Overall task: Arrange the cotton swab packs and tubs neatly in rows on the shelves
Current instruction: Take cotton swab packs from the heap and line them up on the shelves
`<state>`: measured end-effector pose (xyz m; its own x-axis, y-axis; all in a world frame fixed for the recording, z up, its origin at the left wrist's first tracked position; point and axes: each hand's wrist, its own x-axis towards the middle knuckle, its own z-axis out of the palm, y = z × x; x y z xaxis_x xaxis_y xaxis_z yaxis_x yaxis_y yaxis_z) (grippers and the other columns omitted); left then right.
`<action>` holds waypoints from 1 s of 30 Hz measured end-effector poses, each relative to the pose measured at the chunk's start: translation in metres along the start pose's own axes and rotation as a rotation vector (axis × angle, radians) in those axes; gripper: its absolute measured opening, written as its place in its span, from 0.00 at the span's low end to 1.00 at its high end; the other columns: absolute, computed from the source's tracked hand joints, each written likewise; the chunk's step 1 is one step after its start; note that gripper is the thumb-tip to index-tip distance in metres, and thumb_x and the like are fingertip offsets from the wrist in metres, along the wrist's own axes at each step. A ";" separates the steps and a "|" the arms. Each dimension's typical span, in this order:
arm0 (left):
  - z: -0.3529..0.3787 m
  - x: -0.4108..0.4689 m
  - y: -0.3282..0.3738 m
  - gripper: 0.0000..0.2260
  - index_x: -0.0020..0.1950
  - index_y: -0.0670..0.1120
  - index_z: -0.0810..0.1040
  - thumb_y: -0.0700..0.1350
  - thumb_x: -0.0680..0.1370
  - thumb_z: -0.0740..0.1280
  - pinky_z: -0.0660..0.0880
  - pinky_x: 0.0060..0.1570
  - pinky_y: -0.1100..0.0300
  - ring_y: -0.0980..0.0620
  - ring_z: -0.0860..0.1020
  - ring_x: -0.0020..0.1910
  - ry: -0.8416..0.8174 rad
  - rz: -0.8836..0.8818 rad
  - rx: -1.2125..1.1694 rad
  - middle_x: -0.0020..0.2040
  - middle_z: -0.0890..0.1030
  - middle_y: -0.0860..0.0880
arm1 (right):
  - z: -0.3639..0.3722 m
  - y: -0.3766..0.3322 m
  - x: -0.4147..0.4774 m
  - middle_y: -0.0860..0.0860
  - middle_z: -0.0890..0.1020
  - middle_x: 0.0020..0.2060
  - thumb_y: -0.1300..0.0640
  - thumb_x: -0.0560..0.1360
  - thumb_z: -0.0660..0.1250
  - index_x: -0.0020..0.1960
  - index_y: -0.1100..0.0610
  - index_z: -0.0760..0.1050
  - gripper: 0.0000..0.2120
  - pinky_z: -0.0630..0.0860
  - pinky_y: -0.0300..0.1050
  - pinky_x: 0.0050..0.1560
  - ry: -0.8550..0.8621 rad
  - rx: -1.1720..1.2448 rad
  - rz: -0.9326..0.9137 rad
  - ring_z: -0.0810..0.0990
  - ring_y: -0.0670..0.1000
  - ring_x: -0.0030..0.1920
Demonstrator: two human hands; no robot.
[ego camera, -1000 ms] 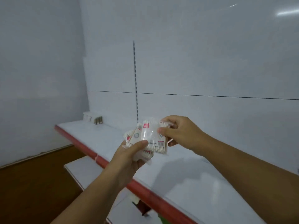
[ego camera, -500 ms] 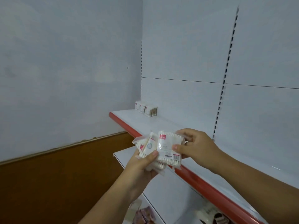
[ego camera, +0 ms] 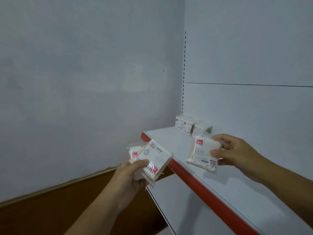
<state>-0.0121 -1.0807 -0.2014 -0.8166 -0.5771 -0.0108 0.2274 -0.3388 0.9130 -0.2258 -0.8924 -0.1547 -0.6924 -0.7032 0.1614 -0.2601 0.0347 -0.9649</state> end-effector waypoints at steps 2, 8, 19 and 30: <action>-0.024 0.036 0.006 0.22 0.63 0.43 0.73 0.42 0.69 0.69 0.82 0.40 0.54 0.41 0.83 0.50 -0.013 0.000 0.010 0.53 0.84 0.41 | 0.015 0.015 0.033 0.55 0.84 0.47 0.72 0.71 0.70 0.55 0.59 0.77 0.15 0.83 0.45 0.38 0.059 -0.037 0.033 0.85 0.55 0.43; -0.092 0.155 0.030 0.19 0.61 0.41 0.76 0.42 0.71 0.68 0.81 0.35 0.56 0.45 0.84 0.42 -0.168 0.014 0.055 0.51 0.84 0.39 | 0.053 0.035 0.128 0.54 0.84 0.45 0.68 0.70 0.73 0.53 0.57 0.78 0.14 0.81 0.40 0.37 0.259 -0.250 0.059 0.85 0.51 0.39; -0.130 0.339 0.059 0.21 0.61 0.39 0.76 0.45 0.70 0.68 0.81 0.34 0.58 0.46 0.84 0.42 -0.377 -0.052 0.098 0.51 0.84 0.39 | 0.098 0.065 0.232 0.46 0.79 0.44 0.56 0.69 0.76 0.52 0.49 0.71 0.16 0.75 0.36 0.38 0.489 -0.751 0.146 0.80 0.45 0.40; -0.115 0.465 0.048 0.20 0.59 0.41 0.77 0.46 0.68 0.68 0.82 0.43 0.57 0.45 0.84 0.48 -0.460 -0.080 0.203 0.51 0.85 0.42 | 0.106 0.093 0.353 0.48 0.78 0.47 0.54 0.73 0.71 0.58 0.54 0.73 0.15 0.72 0.44 0.49 0.468 -1.110 -0.046 0.77 0.51 0.47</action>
<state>-0.3205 -1.4508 -0.2092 -0.9867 -0.1529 0.0548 0.0839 -0.1906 0.9781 -0.4230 -1.2129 -0.2090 -0.7842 -0.4024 0.4724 -0.5692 0.7697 -0.2891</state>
